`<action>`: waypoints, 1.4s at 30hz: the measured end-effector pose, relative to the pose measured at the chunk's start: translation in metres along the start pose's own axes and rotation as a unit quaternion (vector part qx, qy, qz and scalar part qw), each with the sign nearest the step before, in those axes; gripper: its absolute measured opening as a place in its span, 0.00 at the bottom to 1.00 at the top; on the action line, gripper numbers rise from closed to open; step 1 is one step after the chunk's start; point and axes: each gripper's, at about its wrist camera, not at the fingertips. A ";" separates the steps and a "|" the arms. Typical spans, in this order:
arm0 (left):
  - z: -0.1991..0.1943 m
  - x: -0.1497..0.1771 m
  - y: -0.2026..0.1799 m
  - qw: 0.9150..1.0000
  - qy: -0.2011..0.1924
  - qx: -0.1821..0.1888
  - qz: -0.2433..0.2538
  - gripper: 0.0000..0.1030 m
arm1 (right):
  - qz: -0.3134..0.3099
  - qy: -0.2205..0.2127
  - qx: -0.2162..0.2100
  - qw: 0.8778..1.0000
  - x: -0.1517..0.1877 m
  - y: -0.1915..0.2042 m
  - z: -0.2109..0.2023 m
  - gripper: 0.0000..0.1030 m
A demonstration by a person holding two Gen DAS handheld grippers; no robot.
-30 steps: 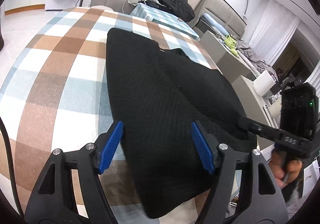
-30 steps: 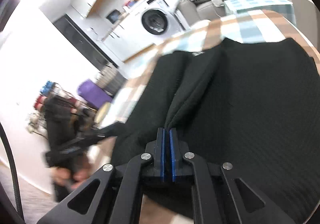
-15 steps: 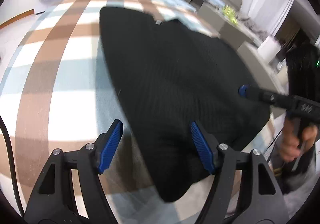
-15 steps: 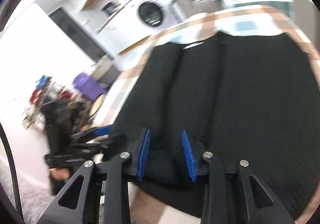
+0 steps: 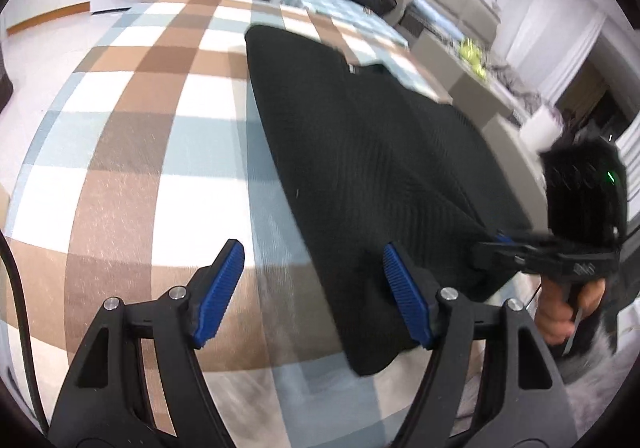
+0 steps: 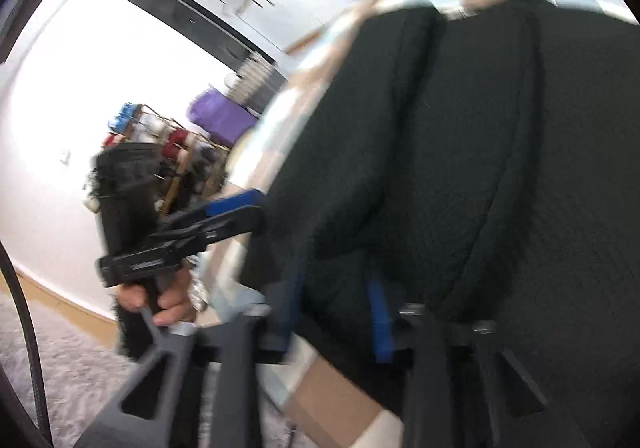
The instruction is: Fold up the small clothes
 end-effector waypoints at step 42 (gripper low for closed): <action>0.011 -0.021 -0.022 0.999 -0.014 0.002 0.035 0.68 | 0.051 -0.052 0.259 0.963 -0.101 -0.033 0.003 0.06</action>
Point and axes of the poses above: each gripper's, at about its wrist camera, not at the fingertips, and z roughly the way its jaws point, y to its left, x to its underside, and after that the axes turned 3 degrees about -x, right-handed
